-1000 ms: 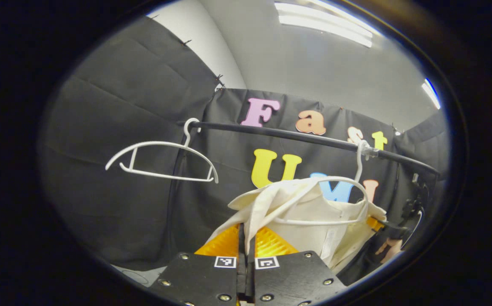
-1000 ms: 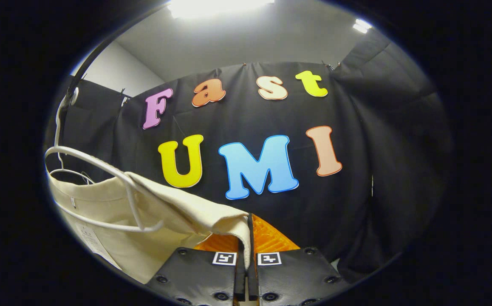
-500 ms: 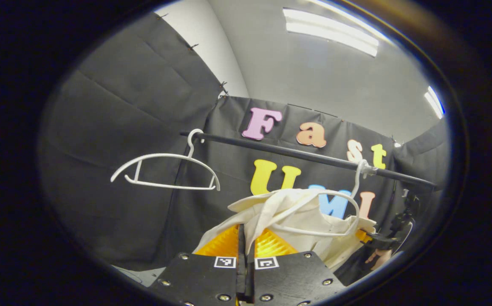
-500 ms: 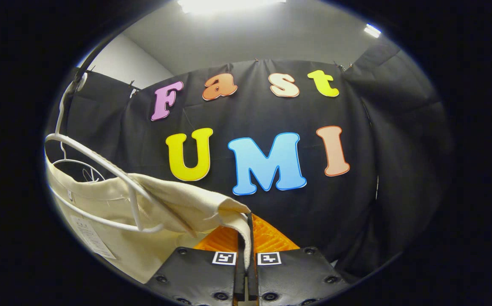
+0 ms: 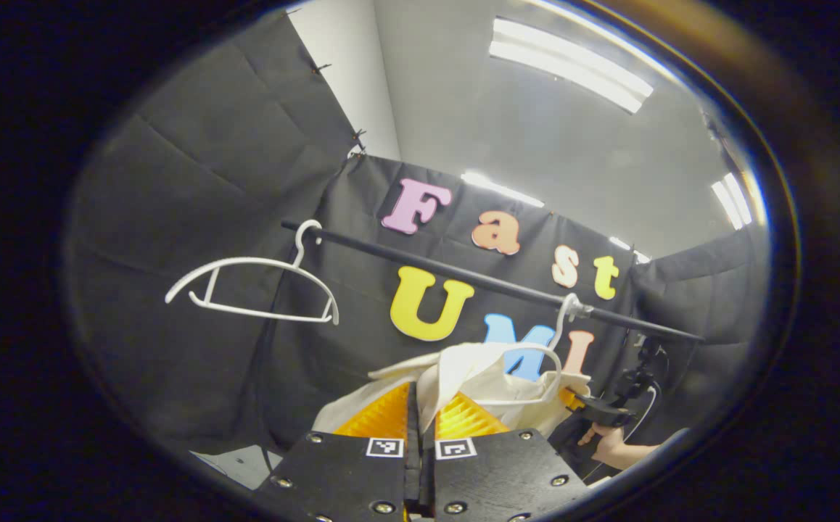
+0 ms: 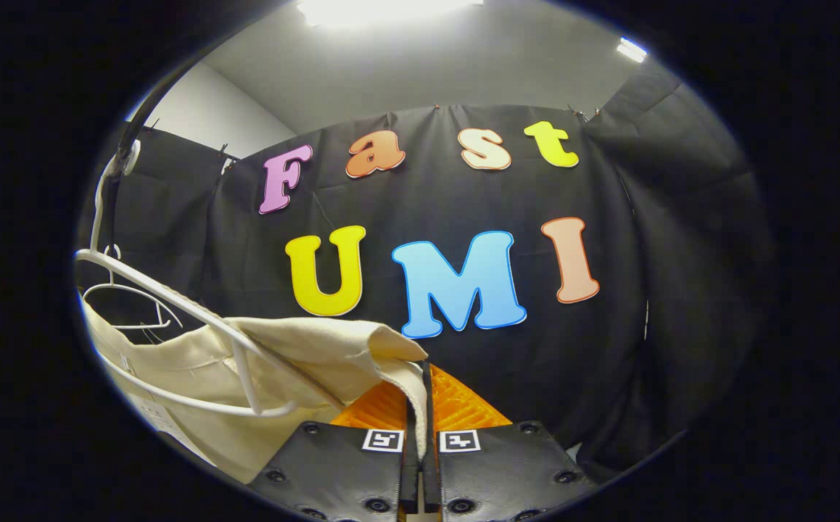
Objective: Grasp the clothes on the hanger with both hands and then place them into the laundry hamper below.
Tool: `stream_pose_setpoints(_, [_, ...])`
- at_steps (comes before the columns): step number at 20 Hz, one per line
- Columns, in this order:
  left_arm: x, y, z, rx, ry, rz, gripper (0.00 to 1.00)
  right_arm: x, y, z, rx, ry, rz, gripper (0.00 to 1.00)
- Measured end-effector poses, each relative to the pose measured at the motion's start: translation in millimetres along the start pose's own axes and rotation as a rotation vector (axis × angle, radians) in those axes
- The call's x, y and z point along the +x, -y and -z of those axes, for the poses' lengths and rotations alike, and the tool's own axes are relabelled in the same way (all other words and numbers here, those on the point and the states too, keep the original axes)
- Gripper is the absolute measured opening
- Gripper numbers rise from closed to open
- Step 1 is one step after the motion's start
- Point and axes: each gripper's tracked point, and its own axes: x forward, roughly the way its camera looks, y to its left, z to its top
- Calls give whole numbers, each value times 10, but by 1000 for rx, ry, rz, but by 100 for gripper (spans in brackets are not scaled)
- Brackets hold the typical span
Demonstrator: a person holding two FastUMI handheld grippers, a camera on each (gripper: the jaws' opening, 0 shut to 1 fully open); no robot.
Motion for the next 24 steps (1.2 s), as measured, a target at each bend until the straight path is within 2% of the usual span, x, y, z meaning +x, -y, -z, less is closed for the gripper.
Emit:
stream_pose_setpoints(2, [55, -201, 75, 28, -25, -40, 1, -7, -51, -22, -1, 9, -9, 4])
stream_pose_setpoints(5, [120, -368, 109, -17, -20, -70, 1, 28, -88, 15, -11, 7, -16, 2])
stream_pose_setpoints(10, [274, -650, 608, -29, -131, -118, 1, 58, 18, 252, -19, -34, 4, 4])
stream_pose_setpoints(16, [235, -734, 930, 0, -172, -154, 1, -104, 105, 553, -46, -90, 11, 2])
stream_pose_setpoints(24, [75, -759, 1282, -35, -210, -216, 1, -133, 200, 928, -68, -173, -10, 2])
